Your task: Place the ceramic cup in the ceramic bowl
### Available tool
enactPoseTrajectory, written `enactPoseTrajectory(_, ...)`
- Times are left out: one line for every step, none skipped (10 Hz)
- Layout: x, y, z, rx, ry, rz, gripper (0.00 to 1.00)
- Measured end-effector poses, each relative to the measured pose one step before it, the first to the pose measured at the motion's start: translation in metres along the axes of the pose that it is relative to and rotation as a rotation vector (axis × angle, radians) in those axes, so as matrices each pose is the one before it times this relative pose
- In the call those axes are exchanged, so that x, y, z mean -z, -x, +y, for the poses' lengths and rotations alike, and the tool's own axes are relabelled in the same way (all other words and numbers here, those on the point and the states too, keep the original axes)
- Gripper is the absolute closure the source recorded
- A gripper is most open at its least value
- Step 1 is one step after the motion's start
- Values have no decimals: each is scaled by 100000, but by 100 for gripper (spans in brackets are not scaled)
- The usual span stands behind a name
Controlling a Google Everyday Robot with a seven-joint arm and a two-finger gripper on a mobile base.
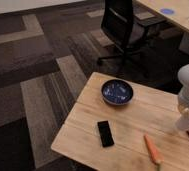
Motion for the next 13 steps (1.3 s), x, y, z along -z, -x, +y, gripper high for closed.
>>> enactPoseTrajectory(8,130,-71,318,-430,-463,100)
enactPoseTrajectory(550,1428,954,3718,-2237,-4195,100)
enactPoseTrajectory(645,1663,1864,5227,-2318,-4925,100)
enactPoseTrajectory(283,968,987,3236,-2260,-2692,100)
enactPoseTrajectory(427,1307,1789,5074,-2932,-3552,100)
enactPoseTrajectory(401,1148,2981,7648,-2325,-3291,100)
enactPoseTrajectory(1144,1418,4777,12369,-1639,-4775,100)
enactPoseTrajectory(748,803,2080,5885,-1036,-2656,100)
enactPoseTrajectory(1670,1343,2332,7197,-1815,-4882,100)
enactPoseTrajectory(2537,1753,3133,9779,-2477,-6952,100)
enactPoseTrajectory(1413,881,2075,6168,-592,-3555,100)
enactPoseTrajectory(857,482,1572,4436,575,-1839,100)
enactPoseTrajectory(1487,713,3441,9643,3593,-2144,100)
